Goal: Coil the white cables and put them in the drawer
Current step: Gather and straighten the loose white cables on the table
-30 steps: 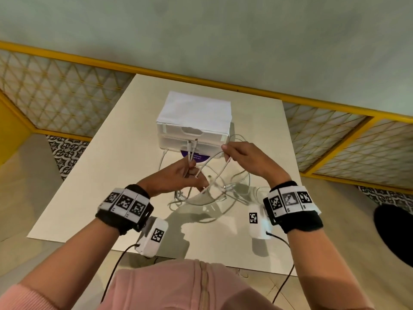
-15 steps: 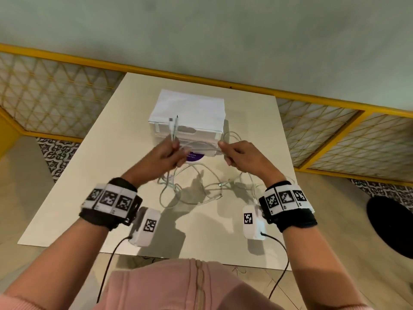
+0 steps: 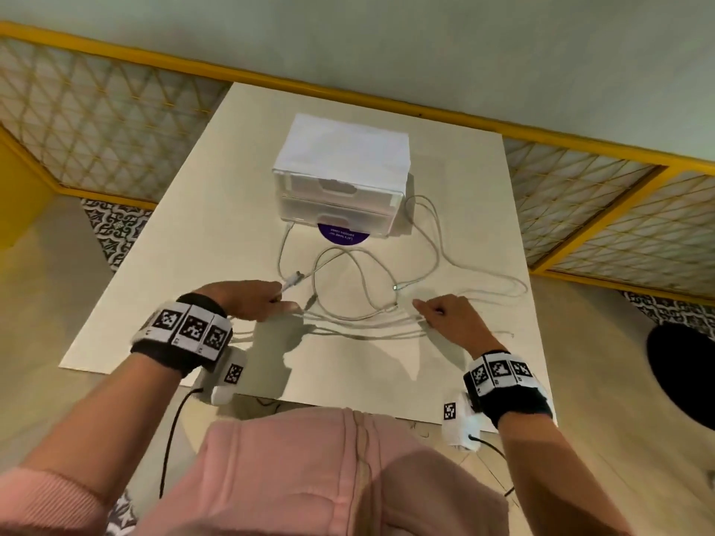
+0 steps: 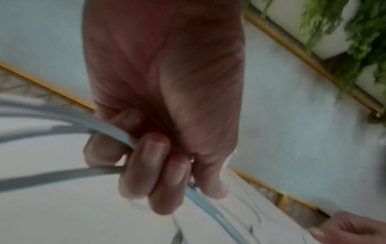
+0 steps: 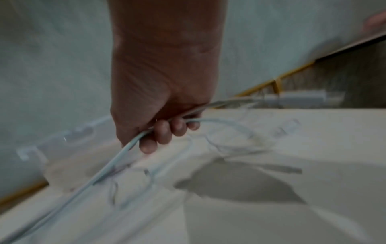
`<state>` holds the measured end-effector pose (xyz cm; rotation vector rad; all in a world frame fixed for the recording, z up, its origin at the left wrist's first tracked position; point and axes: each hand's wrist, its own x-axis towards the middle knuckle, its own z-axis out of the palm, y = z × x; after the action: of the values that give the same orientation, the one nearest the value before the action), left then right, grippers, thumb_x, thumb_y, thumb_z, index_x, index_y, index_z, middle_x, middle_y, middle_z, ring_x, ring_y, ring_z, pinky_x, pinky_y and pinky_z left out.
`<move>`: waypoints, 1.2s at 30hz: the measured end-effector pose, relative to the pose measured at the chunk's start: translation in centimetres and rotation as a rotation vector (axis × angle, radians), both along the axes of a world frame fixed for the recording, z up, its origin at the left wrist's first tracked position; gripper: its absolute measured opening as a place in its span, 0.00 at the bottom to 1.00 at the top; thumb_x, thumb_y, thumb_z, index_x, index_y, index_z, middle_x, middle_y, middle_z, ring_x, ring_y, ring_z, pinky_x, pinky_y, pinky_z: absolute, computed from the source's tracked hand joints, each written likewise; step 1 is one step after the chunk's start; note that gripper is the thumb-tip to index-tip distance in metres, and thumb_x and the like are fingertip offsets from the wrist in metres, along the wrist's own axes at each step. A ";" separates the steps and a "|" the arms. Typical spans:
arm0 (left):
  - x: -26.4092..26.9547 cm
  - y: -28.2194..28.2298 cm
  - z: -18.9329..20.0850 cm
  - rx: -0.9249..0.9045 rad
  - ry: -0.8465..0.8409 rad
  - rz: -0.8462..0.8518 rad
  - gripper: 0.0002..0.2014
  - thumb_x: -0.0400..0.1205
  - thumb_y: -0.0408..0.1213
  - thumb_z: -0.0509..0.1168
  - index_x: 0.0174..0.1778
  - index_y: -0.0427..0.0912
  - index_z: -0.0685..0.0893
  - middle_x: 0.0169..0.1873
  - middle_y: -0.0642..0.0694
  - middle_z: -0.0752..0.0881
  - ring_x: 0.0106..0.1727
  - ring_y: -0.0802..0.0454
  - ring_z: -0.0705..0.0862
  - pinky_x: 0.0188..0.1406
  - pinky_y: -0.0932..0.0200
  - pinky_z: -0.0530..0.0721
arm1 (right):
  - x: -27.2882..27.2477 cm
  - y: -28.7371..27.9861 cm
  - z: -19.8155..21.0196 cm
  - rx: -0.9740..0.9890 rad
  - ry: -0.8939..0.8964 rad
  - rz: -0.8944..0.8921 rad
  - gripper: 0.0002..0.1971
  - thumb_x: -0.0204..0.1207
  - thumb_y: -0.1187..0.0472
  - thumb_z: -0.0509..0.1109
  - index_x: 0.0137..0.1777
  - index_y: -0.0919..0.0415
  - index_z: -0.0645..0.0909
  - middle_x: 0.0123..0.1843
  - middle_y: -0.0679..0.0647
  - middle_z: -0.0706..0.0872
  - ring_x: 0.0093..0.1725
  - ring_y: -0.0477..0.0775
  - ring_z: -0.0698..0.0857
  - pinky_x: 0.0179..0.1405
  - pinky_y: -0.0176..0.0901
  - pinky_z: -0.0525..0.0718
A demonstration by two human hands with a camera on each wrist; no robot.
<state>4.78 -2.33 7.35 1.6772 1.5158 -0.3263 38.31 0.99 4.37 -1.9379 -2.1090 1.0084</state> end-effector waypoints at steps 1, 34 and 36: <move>0.5 -0.4 -0.9 -0.027 0.017 0.014 0.23 0.84 0.57 0.52 0.36 0.40 0.69 0.29 0.45 0.75 0.32 0.48 0.72 0.37 0.54 0.70 | 0.2 -0.9 -1.5 -0.021 -0.003 0.006 0.23 0.80 0.47 0.65 0.22 0.49 0.67 0.25 0.50 0.77 0.33 0.55 0.79 0.38 0.48 0.74; 4.3 3.0 2.1 0.825 -0.552 0.564 0.13 0.89 0.41 0.49 0.42 0.49 0.76 0.39 0.56 0.75 0.45 0.62 0.74 0.47 0.63 0.66 | -12.0 7.0 13.5 0.187 0.278 0.472 0.01 0.72 0.61 0.75 0.41 0.54 0.87 0.36 0.40 0.84 0.36 0.36 0.82 0.37 0.28 0.76; 4.9 2.8 2.8 0.703 -0.712 0.533 0.12 0.89 0.40 0.49 0.45 0.51 0.77 0.37 0.54 0.84 0.40 0.69 0.80 0.45 0.71 0.73 | -12.5 7.1 13.3 0.222 0.348 0.432 0.06 0.72 0.62 0.75 0.43 0.49 0.83 0.37 0.39 0.85 0.39 0.39 0.83 0.40 0.32 0.80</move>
<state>9.68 0.51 10.15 1.5263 1.4939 1.0840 25.83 8.11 17.70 -1.1344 -2.3488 1.0281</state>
